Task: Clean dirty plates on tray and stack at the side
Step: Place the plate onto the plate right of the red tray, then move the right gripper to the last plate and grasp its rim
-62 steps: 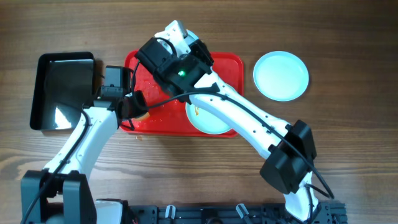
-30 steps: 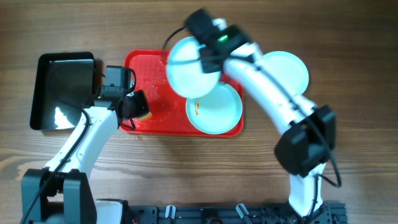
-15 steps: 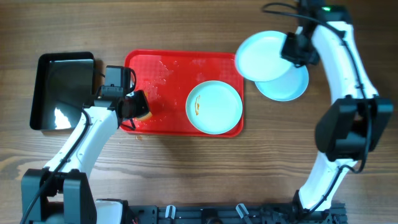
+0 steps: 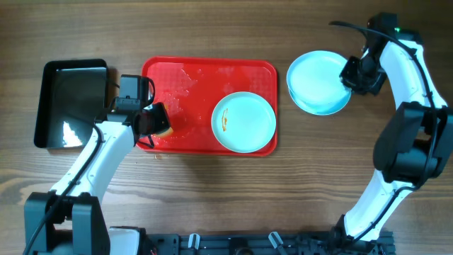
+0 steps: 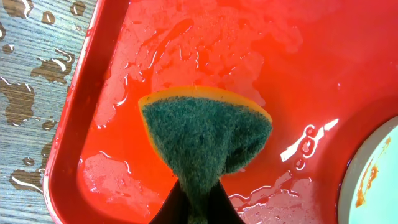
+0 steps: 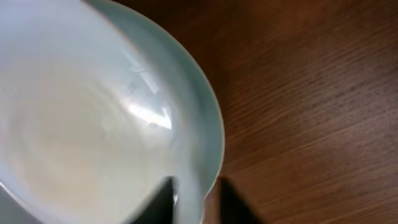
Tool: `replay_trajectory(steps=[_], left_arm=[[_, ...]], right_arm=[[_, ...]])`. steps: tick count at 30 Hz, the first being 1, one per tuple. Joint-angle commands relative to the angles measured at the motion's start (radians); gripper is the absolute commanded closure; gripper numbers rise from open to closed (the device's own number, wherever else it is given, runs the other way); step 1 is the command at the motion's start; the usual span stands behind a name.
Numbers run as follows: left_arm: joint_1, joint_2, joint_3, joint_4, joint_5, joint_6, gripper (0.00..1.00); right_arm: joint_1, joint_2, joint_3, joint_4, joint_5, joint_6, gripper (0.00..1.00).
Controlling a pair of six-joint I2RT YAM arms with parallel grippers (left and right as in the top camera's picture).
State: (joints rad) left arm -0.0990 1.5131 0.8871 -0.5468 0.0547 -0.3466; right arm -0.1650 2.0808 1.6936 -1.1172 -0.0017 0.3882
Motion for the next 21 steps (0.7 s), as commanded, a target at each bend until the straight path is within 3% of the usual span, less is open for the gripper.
replay_trajectory(steps=[1,6,9,11,18,21], left_arm=[[0.0,0.007,-0.005,0.0,0.016,-0.009,0.96],[0.0,0.007,-0.005,0.001,0.016,-0.009,0.96],[0.0,0.007,-0.005,0.001,0.016,-0.009,0.96],[0.0,0.007,-0.005,0.005,0.016,-0.009,0.96],[0.0,0.007,-0.005,0.013,0.016,-0.009,0.96],[0.0,0.007,-0.005,0.012,0.016,-0.009,0.96]], right_arm=[[0.0,-0.026,-0.007,0.002,-0.053,-0.001,0.0],[0.011,-0.026,-0.007,-0.01,-0.335,-0.102,0.0],[0.04,-0.026,-0.007,-0.042,-0.63,-0.283,0.0],[0.084,-0.026,-0.007,-0.067,-0.696,-0.341,0.0],[0.335,-0.026,-0.007,-0.072,-0.424,-0.357,0.09],[0.445,-0.025,-0.007,-0.063,-0.161,-0.24,0.14]])
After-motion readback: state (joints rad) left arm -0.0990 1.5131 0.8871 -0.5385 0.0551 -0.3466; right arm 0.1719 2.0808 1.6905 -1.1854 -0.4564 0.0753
